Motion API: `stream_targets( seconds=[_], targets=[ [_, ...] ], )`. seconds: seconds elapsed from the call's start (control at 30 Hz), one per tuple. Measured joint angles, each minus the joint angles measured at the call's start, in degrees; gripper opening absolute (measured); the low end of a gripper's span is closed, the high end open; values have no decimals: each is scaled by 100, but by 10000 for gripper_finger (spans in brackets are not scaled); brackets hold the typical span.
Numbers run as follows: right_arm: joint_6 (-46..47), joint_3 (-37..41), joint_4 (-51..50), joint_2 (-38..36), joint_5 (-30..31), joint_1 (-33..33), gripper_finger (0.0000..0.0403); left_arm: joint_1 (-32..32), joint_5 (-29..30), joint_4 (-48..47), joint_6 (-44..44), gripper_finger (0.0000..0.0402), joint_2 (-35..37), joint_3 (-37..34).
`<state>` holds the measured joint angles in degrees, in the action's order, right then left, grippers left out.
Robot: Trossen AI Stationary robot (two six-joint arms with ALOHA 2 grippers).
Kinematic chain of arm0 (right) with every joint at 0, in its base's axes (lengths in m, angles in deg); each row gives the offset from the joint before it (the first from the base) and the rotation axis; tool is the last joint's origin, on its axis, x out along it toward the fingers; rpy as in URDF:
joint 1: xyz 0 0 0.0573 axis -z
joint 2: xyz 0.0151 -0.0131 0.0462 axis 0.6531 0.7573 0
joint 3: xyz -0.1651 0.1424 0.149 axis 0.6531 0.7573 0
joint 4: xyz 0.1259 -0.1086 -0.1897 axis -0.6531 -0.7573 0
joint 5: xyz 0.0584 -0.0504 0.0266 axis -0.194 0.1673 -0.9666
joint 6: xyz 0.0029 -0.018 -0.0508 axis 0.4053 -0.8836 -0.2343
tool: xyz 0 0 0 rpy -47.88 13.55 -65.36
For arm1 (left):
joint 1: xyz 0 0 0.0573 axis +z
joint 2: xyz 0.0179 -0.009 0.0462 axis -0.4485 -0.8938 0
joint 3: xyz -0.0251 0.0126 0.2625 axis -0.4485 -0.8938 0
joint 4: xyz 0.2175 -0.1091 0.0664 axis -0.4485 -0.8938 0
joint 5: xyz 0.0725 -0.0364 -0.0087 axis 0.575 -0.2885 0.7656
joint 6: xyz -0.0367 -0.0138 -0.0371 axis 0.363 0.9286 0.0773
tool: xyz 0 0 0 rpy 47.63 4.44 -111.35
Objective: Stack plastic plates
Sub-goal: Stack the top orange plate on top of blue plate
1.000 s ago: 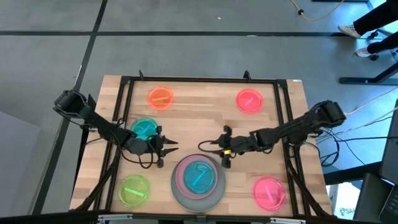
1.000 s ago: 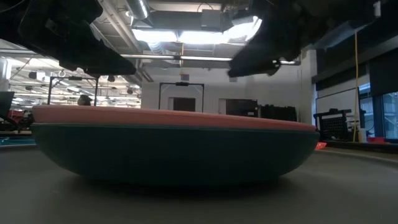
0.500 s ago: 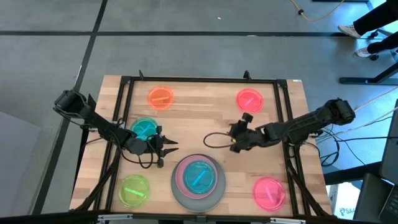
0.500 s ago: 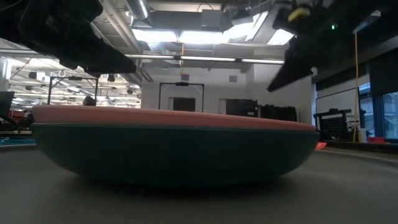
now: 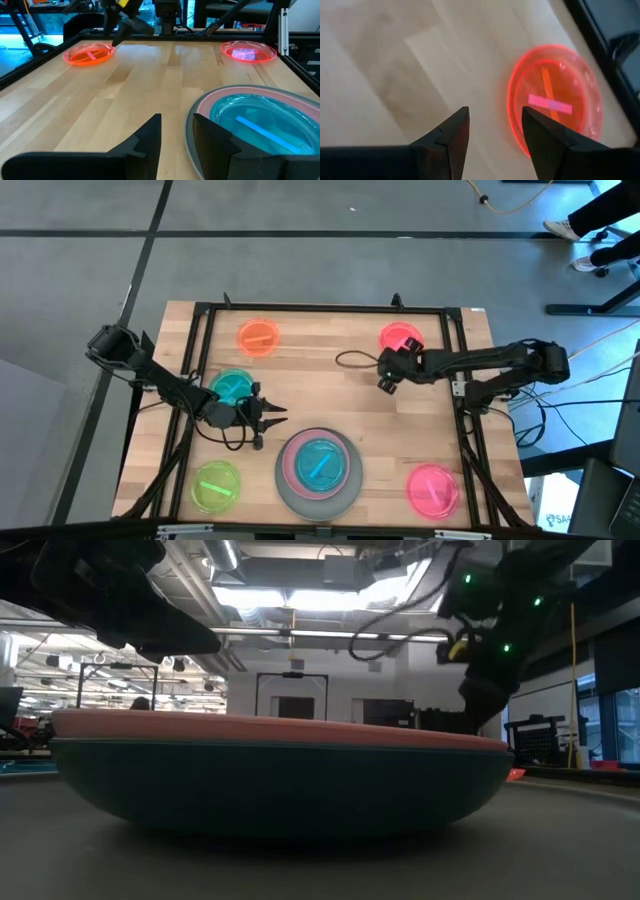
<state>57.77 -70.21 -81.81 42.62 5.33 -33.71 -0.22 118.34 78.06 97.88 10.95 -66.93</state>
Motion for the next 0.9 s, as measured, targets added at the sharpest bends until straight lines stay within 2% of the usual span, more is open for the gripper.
stream_targets(
  seconds=[0.13,0.4,0.53,0.73,0.9],
  targets=[
    [-146,233,253,1,-309,450,175,2,1,0,0,105,0,0],
    [-398,664,917,2,-424,974,175,17,-1,0,-2,105,0,0],
    [-626,907,1505,43,-900,1232,175,69,2,-1,0,105,0,0],
    [-743,1058,2001,348,-899,1530,174,72,0,-1,-2,105,0,0],
    [-785,1058,2176,672,-982,1769,148,72,0,-2,-1,105,0,0]
  ],
)
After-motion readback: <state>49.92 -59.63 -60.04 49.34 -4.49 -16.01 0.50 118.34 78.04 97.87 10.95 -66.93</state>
